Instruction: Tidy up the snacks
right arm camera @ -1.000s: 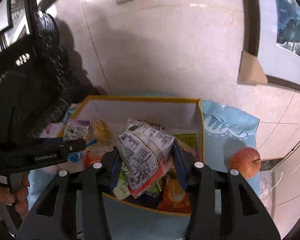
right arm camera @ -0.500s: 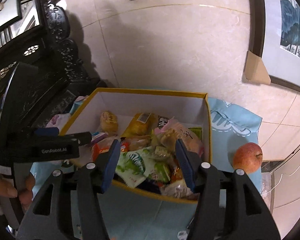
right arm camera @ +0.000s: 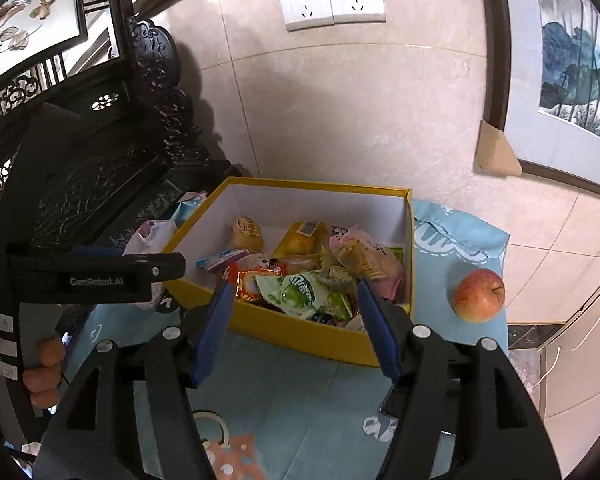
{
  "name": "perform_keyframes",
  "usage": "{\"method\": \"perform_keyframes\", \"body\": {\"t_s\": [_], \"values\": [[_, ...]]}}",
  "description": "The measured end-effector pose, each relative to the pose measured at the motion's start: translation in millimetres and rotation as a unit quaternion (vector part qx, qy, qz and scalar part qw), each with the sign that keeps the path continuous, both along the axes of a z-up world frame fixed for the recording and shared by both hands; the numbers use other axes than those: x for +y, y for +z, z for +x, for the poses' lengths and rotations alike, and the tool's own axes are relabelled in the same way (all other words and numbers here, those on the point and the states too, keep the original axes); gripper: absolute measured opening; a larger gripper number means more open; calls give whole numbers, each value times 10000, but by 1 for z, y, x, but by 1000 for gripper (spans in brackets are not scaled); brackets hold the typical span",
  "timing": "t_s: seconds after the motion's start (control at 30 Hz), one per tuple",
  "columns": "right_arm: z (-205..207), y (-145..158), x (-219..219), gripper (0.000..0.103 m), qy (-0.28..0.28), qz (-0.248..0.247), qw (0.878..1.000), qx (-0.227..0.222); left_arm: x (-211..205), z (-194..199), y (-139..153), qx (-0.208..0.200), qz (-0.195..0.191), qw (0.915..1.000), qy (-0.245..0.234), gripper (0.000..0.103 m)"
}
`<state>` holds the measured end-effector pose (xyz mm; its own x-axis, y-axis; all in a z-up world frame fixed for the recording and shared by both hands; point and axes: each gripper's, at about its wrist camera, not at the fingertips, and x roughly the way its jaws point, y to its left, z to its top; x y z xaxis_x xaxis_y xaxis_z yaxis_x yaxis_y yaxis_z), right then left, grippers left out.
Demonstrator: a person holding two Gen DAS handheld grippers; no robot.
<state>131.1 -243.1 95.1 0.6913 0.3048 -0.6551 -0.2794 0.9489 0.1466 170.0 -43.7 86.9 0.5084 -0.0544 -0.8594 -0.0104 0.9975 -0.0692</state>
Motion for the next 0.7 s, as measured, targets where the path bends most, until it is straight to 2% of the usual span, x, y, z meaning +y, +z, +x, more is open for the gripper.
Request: {"method": "perform_keyframes", "body": {"t_s": [0.07,0.17,0.27,0.43,0.7], "values": [[-6,2,-2,66,-14,3,10000,-10,-3,-12,9,-272,40,9996,-24,101],[-13,4,-5,66,-38,30,10000,-26,-4,-24,18,-473,-34,9989,-34,101],[-19,7,-7,66,-46,38,10000,-60,-10,-35,27,-705,217,9972,-93,100],[-27,11,-11,69,-70,55,9999,-84,-12,-42,31,-598,291,9977,-144,101],[-39,12,-11,71,-75,24,9999,-83,-10,-55,21,-345,307,9989,-76,101]]}}
